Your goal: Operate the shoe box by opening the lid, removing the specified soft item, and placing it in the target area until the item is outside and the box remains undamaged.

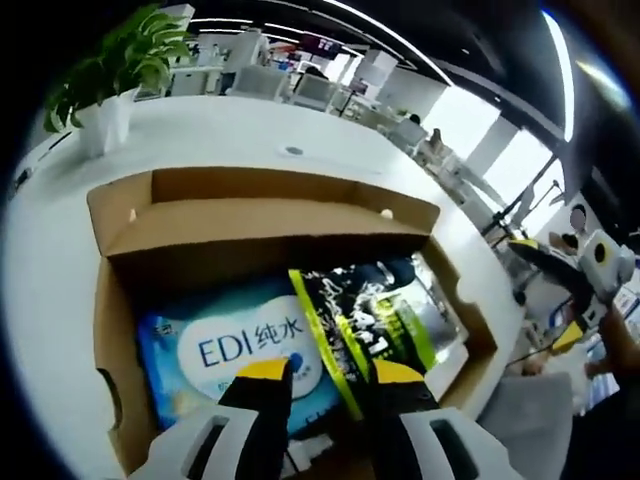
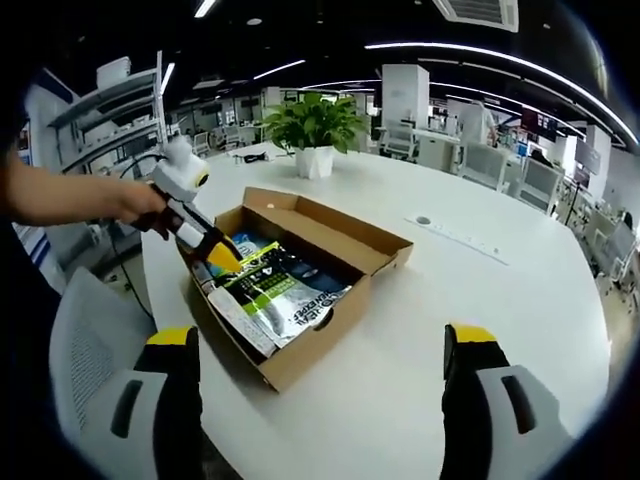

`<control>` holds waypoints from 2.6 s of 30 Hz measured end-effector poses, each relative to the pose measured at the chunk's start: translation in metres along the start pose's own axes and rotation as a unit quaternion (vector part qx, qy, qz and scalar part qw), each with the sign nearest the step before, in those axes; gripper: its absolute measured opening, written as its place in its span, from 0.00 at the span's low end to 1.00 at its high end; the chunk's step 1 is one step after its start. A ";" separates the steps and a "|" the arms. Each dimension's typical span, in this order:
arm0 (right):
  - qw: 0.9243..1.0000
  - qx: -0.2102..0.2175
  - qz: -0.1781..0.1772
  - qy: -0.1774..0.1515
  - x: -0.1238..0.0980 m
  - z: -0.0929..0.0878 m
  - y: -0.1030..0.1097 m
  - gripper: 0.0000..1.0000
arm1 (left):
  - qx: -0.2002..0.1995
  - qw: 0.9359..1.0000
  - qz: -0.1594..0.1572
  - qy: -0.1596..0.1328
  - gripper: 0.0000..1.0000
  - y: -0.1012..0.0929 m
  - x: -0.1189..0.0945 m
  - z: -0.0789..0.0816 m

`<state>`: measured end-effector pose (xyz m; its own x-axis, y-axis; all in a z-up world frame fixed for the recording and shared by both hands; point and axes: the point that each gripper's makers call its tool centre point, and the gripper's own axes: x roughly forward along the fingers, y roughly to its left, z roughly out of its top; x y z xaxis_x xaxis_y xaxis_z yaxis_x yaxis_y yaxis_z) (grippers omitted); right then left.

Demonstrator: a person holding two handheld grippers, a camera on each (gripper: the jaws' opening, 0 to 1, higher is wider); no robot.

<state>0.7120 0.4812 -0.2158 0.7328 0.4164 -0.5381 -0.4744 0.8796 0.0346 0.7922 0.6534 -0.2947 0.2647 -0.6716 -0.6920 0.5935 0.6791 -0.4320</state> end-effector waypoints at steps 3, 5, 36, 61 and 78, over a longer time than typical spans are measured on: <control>1.000 0.001 0.002 -0.001 0.000 -0.001 0.002 0.96 | -0.011 1.000 -0.005 0.003 0.27 0.001 0.004 -0.001; 1.000 0.000 0.002 0.001 0.000 -0.003 0.003 0.96 | -0.021 1.000 -0.010 0.004 0.26 0.000 0.006 -0.001; 0.999 -0.032 0.032 -0.011 0.024 0.007 0.024 0.86 | -0.020 0.999 -0.034 -0.027 0.01 -0.023 -0.009 0.018; 0.993 -0.087 0.075 0.005 0.079 -0.001 0.044 0.55 | 0.005 0.999 -0.024 -0.033 0.01 -0.045 -0.025 0.041; 0.991 -0.106 0.081 0.026 0.093 -0.015 0.050 0.31 | 0.014 0.999 -0.022 -0.030 0.01 -0.051 -0.027 0.046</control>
<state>0.7496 0.5602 -0.2772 0.6151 0.5310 -0.5828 -0.6798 0.7316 -0.0509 0.7892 0.6236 -0.2273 0.2829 -0.7181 -0.6359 0.6260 0.6405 -0.4448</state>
